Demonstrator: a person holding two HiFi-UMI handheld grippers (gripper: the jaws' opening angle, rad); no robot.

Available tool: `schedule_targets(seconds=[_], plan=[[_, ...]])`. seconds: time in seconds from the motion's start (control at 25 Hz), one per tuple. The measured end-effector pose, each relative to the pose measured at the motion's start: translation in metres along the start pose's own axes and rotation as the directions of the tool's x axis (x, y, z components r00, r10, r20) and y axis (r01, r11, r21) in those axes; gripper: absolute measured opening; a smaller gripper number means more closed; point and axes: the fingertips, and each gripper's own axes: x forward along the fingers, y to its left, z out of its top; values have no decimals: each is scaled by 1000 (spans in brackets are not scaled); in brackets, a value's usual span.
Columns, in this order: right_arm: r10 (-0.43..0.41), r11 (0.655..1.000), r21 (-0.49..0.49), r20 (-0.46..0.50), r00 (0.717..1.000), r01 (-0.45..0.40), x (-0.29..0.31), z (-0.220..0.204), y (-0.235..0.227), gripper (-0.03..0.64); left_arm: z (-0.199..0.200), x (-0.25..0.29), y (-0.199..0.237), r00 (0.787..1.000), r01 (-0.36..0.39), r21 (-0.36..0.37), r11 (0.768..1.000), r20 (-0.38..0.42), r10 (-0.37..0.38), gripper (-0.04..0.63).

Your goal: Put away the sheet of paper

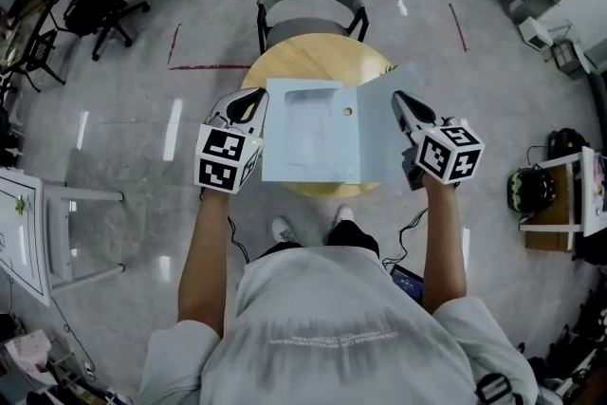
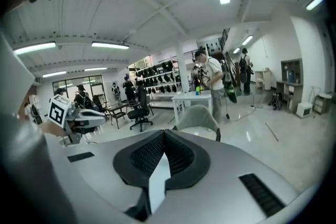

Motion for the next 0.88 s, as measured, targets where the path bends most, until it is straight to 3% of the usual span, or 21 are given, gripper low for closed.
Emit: schedule_targets(seconds=[0.12, 0.24, 0.6, 0.76, 0.88], plan=[[-44, 986, -162, 42, 998, 50, -14, 23, -8, 28, 28, 3, -2, 999, -20, 53, 998, 27, 19, 18], [-25, 964, -263, 85, 996, 46, -26, 46, -12, 28, 61, 6, -9, 997, -43, 100, 994, 60, 37, 18], [41, 910, -414, 163, 986, 31, -64, 113, -35, 28, 163, 10, -58, 980, -90, 262, 961, 196, 38, 18], [38, 877, -477, 178, 983, 52, -70, 129, -36, 28, 184, 10, -72, 976, -92, 303, 949, 217, 26, 18], [53, 873, -485, 185, 981, 44, -69, 135, -36, 28, 194, 12, -78, 975, -97, 336, 937, 221, 22, 18]])
